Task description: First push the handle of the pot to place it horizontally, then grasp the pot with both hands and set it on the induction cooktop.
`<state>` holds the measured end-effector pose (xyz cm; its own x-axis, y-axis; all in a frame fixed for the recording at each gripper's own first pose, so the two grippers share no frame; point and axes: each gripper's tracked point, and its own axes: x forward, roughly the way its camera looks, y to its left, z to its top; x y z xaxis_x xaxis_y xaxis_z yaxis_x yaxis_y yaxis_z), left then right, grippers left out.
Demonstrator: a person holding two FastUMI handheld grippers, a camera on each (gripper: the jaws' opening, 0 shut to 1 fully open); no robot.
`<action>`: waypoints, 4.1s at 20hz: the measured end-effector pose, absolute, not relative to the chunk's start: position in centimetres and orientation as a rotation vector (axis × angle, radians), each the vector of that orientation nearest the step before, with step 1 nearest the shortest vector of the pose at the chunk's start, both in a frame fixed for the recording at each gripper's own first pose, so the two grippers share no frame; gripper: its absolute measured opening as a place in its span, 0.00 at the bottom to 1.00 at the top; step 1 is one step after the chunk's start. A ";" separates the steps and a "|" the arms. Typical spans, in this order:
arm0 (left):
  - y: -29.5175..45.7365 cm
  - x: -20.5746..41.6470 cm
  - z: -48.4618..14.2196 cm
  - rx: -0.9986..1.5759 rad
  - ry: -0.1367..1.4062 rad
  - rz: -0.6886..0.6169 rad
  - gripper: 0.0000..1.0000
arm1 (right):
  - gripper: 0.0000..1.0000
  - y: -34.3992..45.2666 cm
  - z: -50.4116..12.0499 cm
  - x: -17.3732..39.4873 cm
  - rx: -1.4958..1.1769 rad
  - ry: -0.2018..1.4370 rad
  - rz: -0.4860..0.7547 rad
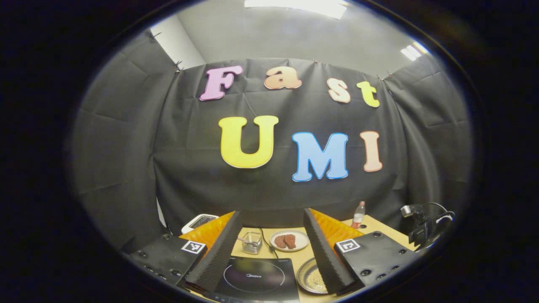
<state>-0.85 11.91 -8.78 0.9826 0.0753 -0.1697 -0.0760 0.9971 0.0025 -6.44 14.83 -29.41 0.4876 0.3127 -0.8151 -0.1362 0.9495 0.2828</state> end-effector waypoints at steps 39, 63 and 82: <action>13.3 -0.9 -8.1 0.023 0.157 0.030 0.99 | 0.02 14.9 -42.2 -8.7 0.347 1.290 0.145; 2.8 1.6 -6.3 0.056 0.150 0.047 0.99 | 0.02 4.7 -42.7 -7.0 0.192 1.317 0.191; 0.2 2.2 -7.3 0.079 0.177 0.083 0.96 | 0.02 -1.7 -43.9 -3.1 0.037 1.306 0.162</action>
<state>2.22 0.18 -7.29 0.9809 0.0890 -0.1729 -0.0751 0.9935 0.0856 -3.07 -1.69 -43.86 0.2521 0.1399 -0.9575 -0.0979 0.9881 0.1186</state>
